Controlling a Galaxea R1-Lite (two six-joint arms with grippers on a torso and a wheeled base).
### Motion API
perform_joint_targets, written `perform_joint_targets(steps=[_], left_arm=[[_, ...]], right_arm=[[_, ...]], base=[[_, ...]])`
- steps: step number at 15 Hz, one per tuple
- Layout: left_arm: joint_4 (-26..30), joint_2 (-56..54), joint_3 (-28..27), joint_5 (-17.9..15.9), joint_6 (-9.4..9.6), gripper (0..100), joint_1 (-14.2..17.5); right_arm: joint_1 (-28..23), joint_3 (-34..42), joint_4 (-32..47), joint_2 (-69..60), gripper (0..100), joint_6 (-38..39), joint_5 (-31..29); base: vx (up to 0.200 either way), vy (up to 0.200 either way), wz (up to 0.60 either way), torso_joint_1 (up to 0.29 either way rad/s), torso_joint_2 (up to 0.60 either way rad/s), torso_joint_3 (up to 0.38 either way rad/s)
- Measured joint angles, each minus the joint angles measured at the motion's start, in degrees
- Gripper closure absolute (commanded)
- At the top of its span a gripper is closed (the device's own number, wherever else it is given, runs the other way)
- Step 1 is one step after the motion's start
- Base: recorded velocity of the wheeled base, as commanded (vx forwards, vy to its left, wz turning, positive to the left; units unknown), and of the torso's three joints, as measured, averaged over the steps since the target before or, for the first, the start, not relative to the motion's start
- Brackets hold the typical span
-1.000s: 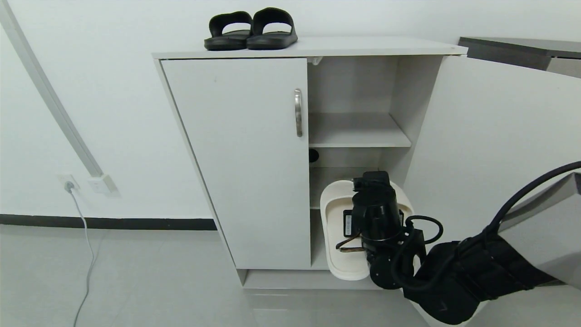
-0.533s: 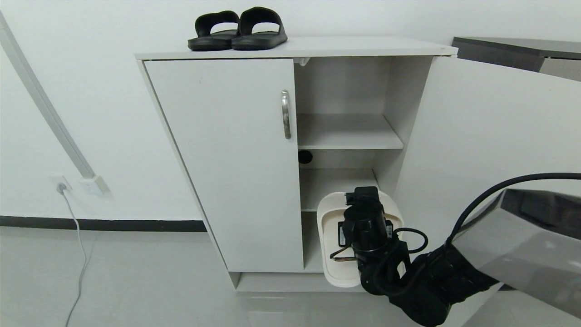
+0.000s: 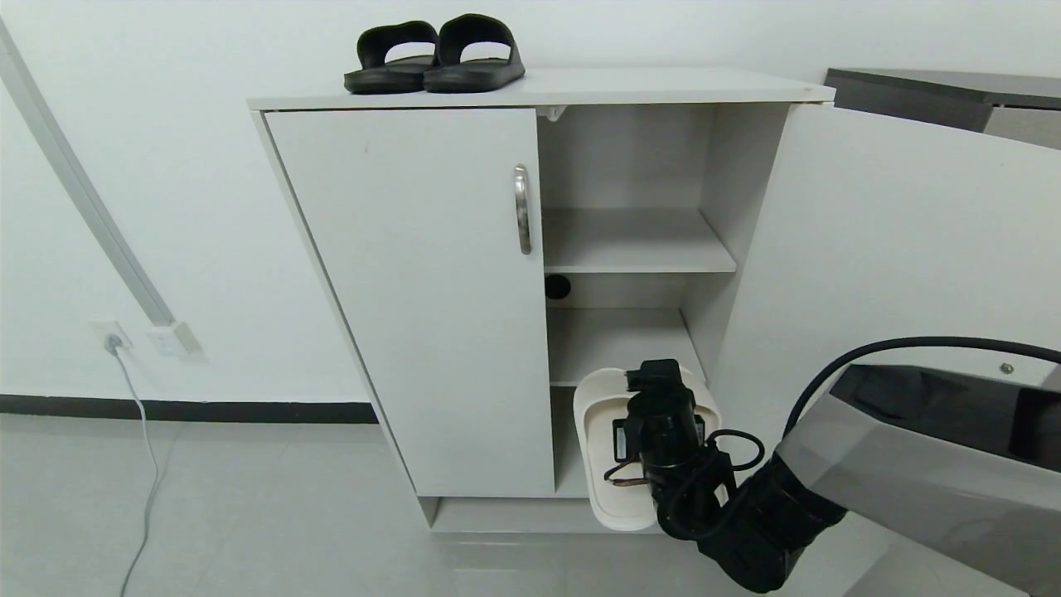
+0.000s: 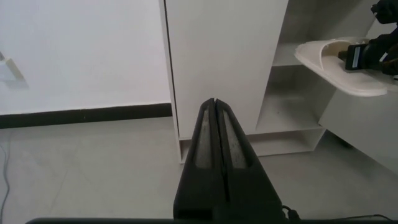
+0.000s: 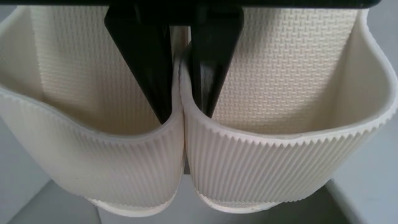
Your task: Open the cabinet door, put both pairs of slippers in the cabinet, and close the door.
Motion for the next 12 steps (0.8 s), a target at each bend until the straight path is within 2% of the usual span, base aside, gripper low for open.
perform_joint_targets(steps=[5,12], left_arm=[[0.0,0.0,0.0,-0.09,0.04,100,0.0],[0.02,0.0,0.0,-0.01,0.04,100,-0.05]], right_arm=[[-1.57,-0.85,-1.97,2.9,100,0.11,1.12],[-1.63,-2.06,-3.28,5.02,100,0.02,0.9]], base=[[0.0,0.0,0.0,0.0,0.0,0.0],[0.0,0.0,0.0,0.004,0.0,-0.174]])
